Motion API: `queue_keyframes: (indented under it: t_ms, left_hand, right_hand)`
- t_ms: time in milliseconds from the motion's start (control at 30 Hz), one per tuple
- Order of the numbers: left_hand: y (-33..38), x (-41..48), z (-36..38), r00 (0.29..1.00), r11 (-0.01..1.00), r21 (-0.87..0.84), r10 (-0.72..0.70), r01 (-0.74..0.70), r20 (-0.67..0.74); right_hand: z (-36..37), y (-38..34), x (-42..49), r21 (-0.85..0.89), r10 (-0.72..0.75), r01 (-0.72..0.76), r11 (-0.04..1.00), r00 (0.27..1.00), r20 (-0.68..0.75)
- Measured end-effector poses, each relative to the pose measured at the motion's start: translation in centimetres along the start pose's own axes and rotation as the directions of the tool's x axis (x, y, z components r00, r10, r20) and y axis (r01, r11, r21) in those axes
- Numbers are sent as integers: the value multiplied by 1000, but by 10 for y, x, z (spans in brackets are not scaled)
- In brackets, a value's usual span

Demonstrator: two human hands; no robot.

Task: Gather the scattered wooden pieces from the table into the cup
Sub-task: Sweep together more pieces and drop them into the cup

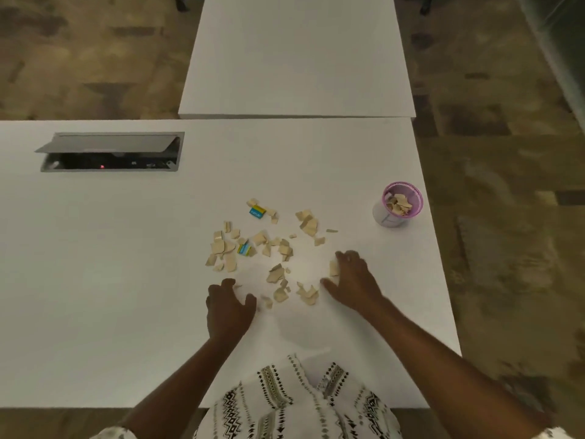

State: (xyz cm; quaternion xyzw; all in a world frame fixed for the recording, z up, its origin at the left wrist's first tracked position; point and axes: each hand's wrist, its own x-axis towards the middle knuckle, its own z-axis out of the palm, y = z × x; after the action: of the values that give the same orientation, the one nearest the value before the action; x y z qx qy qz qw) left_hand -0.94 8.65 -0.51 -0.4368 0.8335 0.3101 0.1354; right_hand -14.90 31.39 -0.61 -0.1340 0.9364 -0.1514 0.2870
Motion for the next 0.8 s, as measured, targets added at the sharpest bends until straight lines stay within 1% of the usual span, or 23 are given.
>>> queue_keyframes:
  t_ms: [67,133,233,333,400,467,500,567,600,667,733,800]
  left_hand:
    - [-18,-8,4,998,991,131,-39,32,45]
    - [-30,-14,9,995,988,154,-43,28,91]
    - [-34,-16,17,992,996,88,-14,3,122]
    - [-28,-10,21,992,999,20,31,-33,123]
    - [-23,-1,23,989,996,-9,87,-87,118]
    - [-18,8,21,987,992,-50,119,-115,106]
    - [-16,12,18,987,989,-70,134,-128,93]
    - [-15,18,11,983,981,-80,178,-174,43]
    - [-17,21,7,978,976,-68,206,-205,9]
    - [-23,30,-2,967,968,-9,250,-250,-53]
    - [-28,44,-10,957,960,80,275,-268,-93]
    - [-29,61,-19,955,950,171,281,-263,-92]
  right_hand:
    - [25,-10,-14,-63,35,-32,997,998,46]
    - [44,-23,-22,-97,53,-48,994,997,50]
    - [63,-44,-24,-81,36,-33,996,999,38]
    - [72,-65,-19,-56,-80,79,995,997,-6]
    - [73,-78,-12,28,-131,132,991,991,-23]
    - [69,-91,-5,131,-144,150,980,988,-52]
    - [66,-95,-1,147,-153,164,975,985,-83]
    - [60,-101,4,54,-219,228,972,965,-145]
    - [59,-102,5,-1,-262,264,964,954,-144]
    - [59,-101,7,-47,-323,320,946,944,-70]
    - [65,-100,8,-71,-349,354,933,935,64]
    - [77,-102,7,-154,-369,399,904,910,191]
